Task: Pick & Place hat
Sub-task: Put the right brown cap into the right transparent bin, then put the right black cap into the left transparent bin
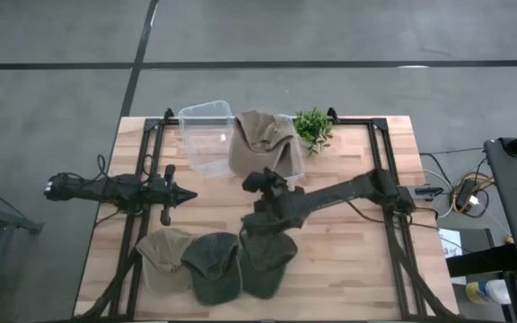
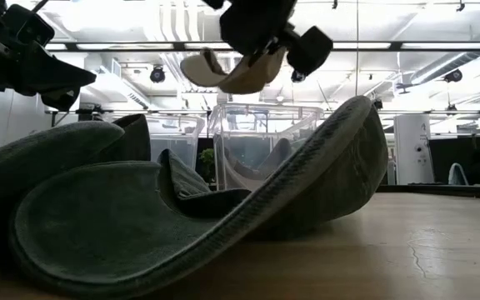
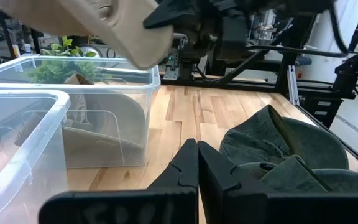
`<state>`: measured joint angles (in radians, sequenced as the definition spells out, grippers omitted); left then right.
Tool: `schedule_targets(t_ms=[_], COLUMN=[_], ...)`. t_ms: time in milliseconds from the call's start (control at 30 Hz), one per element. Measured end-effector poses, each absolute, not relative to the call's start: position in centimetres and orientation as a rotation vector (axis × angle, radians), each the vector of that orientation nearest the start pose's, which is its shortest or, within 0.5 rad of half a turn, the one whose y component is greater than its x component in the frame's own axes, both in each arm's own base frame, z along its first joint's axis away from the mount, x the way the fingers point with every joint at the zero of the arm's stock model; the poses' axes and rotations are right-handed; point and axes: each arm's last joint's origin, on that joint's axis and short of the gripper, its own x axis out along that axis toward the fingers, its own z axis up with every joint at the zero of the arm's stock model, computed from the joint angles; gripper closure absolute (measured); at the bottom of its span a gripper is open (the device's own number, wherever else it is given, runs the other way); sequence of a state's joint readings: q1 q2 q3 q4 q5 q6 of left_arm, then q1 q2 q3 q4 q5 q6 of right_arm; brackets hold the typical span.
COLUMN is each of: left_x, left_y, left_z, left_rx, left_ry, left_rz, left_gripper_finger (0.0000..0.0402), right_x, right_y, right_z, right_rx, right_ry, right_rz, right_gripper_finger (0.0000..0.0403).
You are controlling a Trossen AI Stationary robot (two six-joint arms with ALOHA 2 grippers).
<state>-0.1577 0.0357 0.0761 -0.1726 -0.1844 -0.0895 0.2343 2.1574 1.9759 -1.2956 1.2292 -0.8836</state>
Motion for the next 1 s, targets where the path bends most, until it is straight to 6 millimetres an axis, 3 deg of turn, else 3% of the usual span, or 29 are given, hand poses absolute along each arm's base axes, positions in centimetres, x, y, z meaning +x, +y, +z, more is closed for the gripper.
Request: schedule_targets(t_ms=[400, 700, 833, 1000], left_x=[9.4, 9.4, 9.4, 9.4], left_y=[-0.9, -0.9, -0.9, -0.9], left_z=[17.0, 17.0, 17.0, 17.0], left_rx=[-0.067, -0.067, -0.067, -0.067], left_ry=[0.129, 0.129, 0.129, 0.129], left_rz=[0.033, 0.033, 0.032, 0.033], left_gripper_finger=[0.0402, 0.0402, 0.0402, 0.0402], right_x=[42.3, 41.3, 39.8, 38.1], right_y=[3.8, 4.2, 5.4, 7.7], right_z=[26.1, 27.1, 28.4, 30.1], right_rx=[-1.462, -1.382, -1.328, -1.163], right_ry=[1.526, 1.499, 1.459, 1.313], right_rz=[-0.362, -0.420, -0.478, -0.578], right_gripper_finger=[0.0346, 0.0231, 0.0186, 0.0163])
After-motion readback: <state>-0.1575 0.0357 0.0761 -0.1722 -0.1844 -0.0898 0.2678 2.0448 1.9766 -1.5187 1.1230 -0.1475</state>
